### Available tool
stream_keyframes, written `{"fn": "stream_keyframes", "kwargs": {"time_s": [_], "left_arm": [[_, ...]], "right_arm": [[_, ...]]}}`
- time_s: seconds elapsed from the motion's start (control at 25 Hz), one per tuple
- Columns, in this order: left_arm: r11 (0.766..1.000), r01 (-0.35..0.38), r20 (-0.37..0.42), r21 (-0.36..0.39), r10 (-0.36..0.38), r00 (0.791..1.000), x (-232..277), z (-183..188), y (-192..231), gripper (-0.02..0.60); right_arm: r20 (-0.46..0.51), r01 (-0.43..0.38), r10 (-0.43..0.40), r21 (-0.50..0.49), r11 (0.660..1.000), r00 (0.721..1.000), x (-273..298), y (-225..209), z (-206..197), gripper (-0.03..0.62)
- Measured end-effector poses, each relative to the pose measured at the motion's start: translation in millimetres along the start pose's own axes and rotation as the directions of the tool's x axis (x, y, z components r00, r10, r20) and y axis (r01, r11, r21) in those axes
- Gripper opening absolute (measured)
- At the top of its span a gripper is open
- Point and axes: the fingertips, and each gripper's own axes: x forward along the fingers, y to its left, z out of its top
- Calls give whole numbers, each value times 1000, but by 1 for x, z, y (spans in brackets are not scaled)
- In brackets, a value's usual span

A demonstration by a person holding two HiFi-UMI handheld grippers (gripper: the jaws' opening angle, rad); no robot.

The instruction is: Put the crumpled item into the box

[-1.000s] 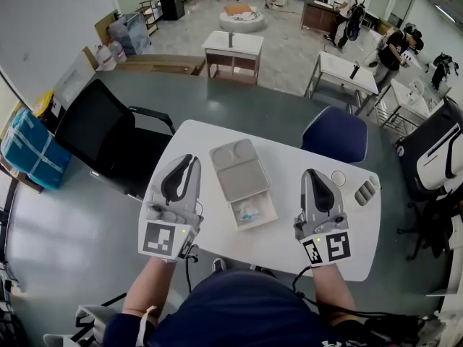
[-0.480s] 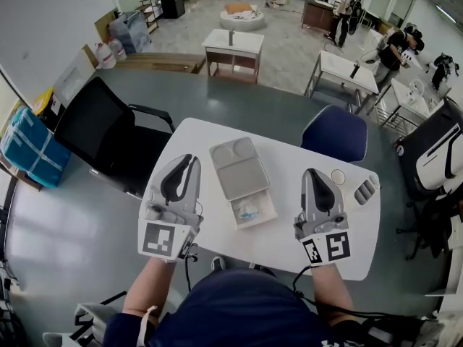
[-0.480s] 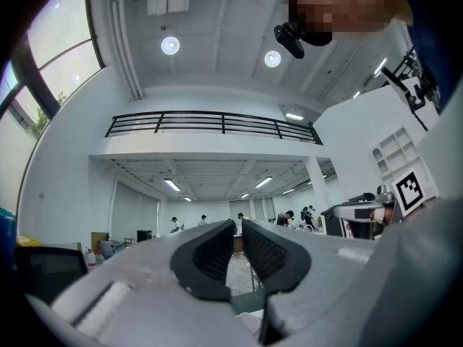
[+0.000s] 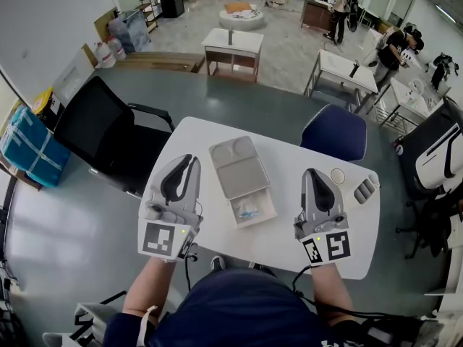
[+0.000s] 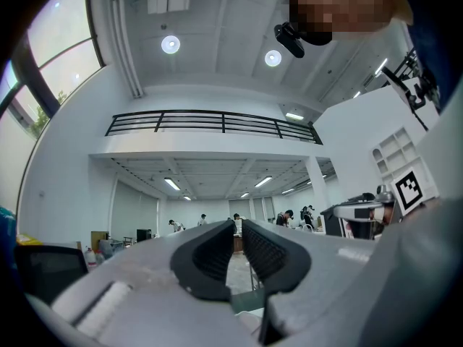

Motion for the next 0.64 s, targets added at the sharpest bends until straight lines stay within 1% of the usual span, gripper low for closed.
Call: {"fn": "stream_keyframes", "kwargs": {"time_s": [0.64], "left_arm": [[1000, 7, -3, 2, -7, 1000, 3, -2, -2, 40]], "right_arm": [[-5, 5, -5, 4, 1000, 1000, -1, -4, -1, 2]]}}
